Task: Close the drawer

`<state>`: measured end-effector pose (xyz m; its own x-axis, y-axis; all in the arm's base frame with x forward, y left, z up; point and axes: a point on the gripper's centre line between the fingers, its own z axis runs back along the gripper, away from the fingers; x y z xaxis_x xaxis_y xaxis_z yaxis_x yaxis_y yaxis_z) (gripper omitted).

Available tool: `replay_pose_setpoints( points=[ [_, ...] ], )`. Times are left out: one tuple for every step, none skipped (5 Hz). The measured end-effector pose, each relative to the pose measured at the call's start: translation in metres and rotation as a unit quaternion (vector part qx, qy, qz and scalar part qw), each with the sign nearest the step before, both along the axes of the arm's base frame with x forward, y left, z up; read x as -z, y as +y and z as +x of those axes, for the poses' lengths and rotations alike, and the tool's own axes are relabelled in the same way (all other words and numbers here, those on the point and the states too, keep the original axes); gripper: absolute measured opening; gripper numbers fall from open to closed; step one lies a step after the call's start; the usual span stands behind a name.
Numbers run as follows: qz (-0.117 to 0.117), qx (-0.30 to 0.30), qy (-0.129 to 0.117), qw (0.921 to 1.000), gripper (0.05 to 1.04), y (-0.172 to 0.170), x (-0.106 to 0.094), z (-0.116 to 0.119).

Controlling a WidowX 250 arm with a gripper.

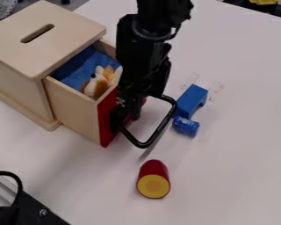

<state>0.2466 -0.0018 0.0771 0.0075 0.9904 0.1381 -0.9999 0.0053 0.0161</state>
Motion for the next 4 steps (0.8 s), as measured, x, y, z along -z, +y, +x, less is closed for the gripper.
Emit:
replay_pose_setpoints(
  points=[
    [0.004,-0.004,0.005,1.0000,0.999,0.005,0.003,0.001],
    [0.007,-0.013,0.007,0.9999,0.999,0.010,0.005,0.004],
    [0.014,-0.020,0.008,0.9997,0.999,0.020,0.004,0.004],
    [0.021,-0.024,0.007,0.9995,0.999,0.027,0.003,0.005]
  ],
)
